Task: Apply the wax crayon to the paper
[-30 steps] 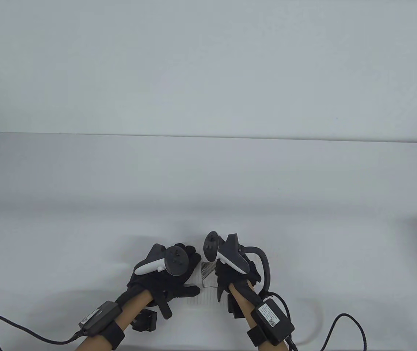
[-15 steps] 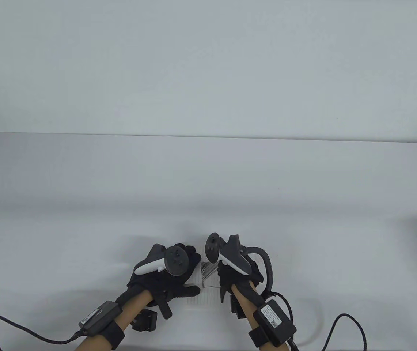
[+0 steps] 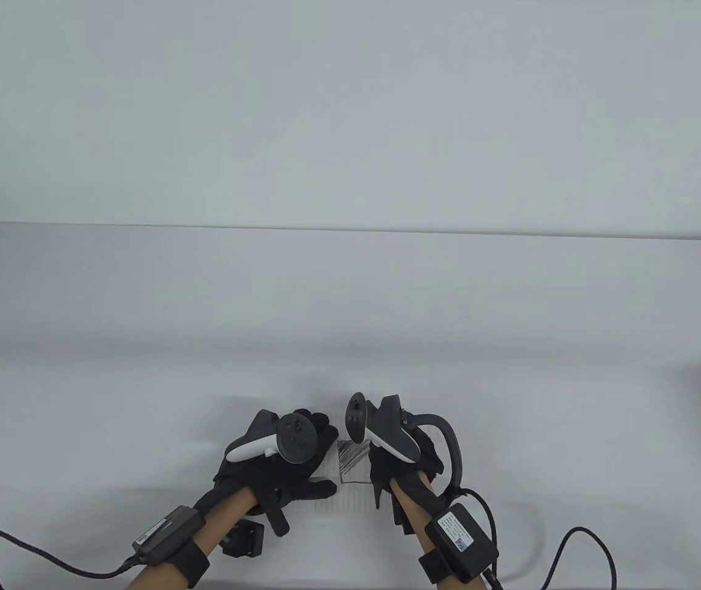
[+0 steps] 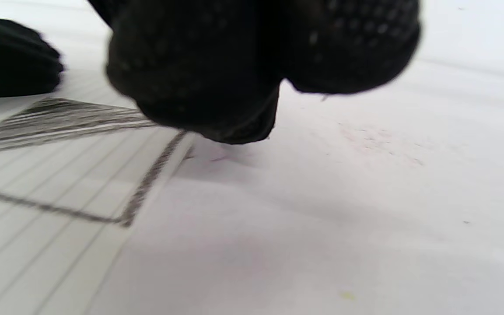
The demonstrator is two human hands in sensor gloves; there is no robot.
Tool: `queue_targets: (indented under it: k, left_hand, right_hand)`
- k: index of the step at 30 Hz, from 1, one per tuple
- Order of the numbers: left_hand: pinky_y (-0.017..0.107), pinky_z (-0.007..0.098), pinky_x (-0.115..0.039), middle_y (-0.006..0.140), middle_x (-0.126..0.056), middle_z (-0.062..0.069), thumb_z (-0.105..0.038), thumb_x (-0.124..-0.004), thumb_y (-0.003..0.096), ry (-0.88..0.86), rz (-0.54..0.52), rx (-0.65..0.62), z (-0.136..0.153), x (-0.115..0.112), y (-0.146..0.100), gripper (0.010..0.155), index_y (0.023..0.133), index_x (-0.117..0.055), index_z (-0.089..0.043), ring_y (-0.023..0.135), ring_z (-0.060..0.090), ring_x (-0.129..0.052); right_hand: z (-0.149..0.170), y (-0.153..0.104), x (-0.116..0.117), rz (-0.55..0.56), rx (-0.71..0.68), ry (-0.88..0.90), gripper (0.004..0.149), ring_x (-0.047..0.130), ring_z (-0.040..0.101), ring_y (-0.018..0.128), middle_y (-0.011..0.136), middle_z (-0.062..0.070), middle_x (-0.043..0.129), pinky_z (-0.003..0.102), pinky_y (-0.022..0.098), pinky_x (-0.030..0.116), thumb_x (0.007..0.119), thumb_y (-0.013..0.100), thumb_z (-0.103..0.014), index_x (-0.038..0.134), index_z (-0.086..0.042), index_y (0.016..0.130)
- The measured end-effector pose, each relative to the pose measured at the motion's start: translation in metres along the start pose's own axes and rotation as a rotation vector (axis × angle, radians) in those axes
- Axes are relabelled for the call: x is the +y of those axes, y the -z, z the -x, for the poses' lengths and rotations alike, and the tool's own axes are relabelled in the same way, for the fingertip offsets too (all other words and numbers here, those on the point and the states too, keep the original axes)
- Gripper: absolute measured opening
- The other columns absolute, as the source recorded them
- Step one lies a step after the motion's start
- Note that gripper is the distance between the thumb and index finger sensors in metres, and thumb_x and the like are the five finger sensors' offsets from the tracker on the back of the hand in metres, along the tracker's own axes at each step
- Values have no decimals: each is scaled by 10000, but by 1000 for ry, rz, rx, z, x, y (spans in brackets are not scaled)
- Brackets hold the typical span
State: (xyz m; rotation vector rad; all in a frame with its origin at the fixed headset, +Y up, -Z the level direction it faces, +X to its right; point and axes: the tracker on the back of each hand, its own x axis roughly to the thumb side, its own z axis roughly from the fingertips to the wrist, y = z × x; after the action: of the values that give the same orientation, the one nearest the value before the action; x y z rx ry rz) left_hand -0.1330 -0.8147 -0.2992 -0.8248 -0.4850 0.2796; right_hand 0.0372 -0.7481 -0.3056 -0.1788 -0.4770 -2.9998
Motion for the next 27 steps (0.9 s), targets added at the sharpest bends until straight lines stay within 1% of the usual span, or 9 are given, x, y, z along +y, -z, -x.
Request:
queue_targets:
  k: [2, 4, 7, 12, 15, 18, 21, 24, 27]
  left_hand:
    - [615, 499, 279, 1044, 332, -156, -637, -524, 550, 0, 0, 0, 0, 0, 0, 886, 1013, 194, -404, 951, 151, 382]
    - [617, 498, 279, 1045, 330, -158, -638, -524, 548, 0, -2, 0, 0, 0, 0, 886, 1014, 192, -406, 953, 143, 381]
    - [617, 498, 279, 1045, 330, -158, -637, -525, 548, -1, -2, 0, 0, 0, 0, 887, 1014, 193, -405, 952, 149, 380]
    - [616, 501, 277, 1045, 330, -153, -636, -524, 550, 1, -1, 1, 0, 0, 0, 885, 1015, 192, -402, 952, 150, 380]
    - [615, 500, 278, 1044, 332, -154, -637, -524, 550, 0, -1, 0, 0, 0, 0, 886, 1014, 194, -402, 952, 148, 381]
    - [616, 499, 278, 1045, 331, -158, -636, -525, 549, 0, -1, 0, 0, 0, 0, 886, 1014, 192, -404, 952, 147, 381]
    - [619, 501, 274, 1048, 326, -156, -636, -527, 549, 2, -3, 1, 0, 0, 0, 885, 1016, 189, -403, 956, 148, 376]
    - [617, 501, 277, 1045, 330, -156, -636, -525, 549, 1, -1, 1, 0, 0, 0, 886, 1015, 192, -403, 953, 146, 380]
    - [615, 499, 279, 1044, 333, -156, -637, -524, 550, 0, 0, 0, 0, 0, 0, 886, 1013, 195, -404, 951, 147, 382]
  right_hand:
    - [-11, -5, 2, -123, -162, 143, 407, 970, 20, 213, 601, 92, 980, 246, 189, 871, 750, 527, -280, 800, -120, 898]
    - [-22, -6, 8, -262, -225, 245, 416, 968, 40, 213, 603, 112, 975, 263, 189, 863, 753, 529, -267, 779, -88, 904]
    - [-11, -1, 4, -181, -136, 153, 361, 965, 27, 207, 593, 83, 984, 252, 183, 866, 756, 523, -288, 820, -197, 867]
    - [8, 7, -1, -36, 78, 49, 388, 963, 24, 187, 582, 93, 988, 248, 164, 867, 761, 521, -277, 828, -135, 875]
    - [-4, 0, 1, 18, -29, 21, 399, 965, 13, 186, 577, 90, 988, 240, 166, 871, 758, 518, -282, 824, -125, 878]
    - [-20, -4, 7, -168, -202, 199, 412, 963, 24, 201, 595, 94, 977, 249, 179, 864, 750, 527, -277, 791, -108, 900]
    - [-7, 2, 4, -125, -96, 159, 367, 965, 18, 195, 594, 72, 987, 243, 174, 868, 759, 519, -298, 818, -201, 869]
    - [9, 8, 1, -6, 66, 42, 386, 964, 14, 178, 584, 79, 991, 238, 157, 869, 762, 517, -289, 826, -150, 871]
    - [6, 3, 3, 57, 30, 26, 392, 966, 10, 183, 578, 84, 988, 237, 163, 872, 759, 516, -289, 827, -138, 872]
